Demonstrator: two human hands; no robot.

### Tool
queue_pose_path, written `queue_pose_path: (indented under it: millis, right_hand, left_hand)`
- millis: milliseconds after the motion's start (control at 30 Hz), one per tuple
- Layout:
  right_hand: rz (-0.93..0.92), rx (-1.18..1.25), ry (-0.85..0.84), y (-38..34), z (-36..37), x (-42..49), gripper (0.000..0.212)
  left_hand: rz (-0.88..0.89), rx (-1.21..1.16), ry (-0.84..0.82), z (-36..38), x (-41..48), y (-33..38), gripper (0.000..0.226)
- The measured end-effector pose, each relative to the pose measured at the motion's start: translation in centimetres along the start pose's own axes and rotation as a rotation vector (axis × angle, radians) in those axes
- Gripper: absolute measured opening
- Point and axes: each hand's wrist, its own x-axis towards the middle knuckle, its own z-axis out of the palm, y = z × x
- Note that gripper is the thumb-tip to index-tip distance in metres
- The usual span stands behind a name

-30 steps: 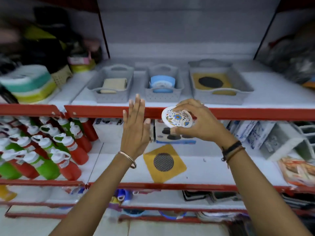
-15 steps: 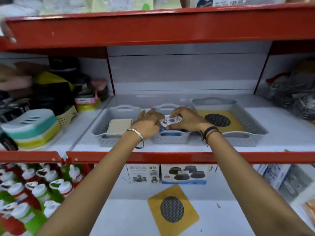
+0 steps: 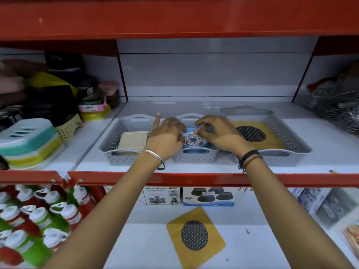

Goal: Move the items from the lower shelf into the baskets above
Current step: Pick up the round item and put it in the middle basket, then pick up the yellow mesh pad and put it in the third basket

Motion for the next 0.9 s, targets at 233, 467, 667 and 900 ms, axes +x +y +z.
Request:
queue_pose_path:
  millis: [233,467,667,900]
  right_hand:
    - [-0.296,0.128,0.362,-2.8,-1.7,-9.0,0.021]
    - [-0.098,0.387,0.126,-0.9,4.3,-18.0,0.017]
    - [0.206,0.356,-0.094,4.3,11.8,-21.8,0.021]
    - [0.614,0.036,-0.382,9.8,19.1,-24.2,0.051]
  left_hand:
    - [0.074,-0.301,0.470,-0.7,-7.7,2.2,0.031]
    - [0.031,-0.424,0.541,6.4,-16.6,4.3,0.027]
    - [-0.240,-0.417,0.127,13.5,-21.0,4.5,0.032]
    - [-0.615,-0.173,-0.664,21.4,-24.0,5.1,0.037]
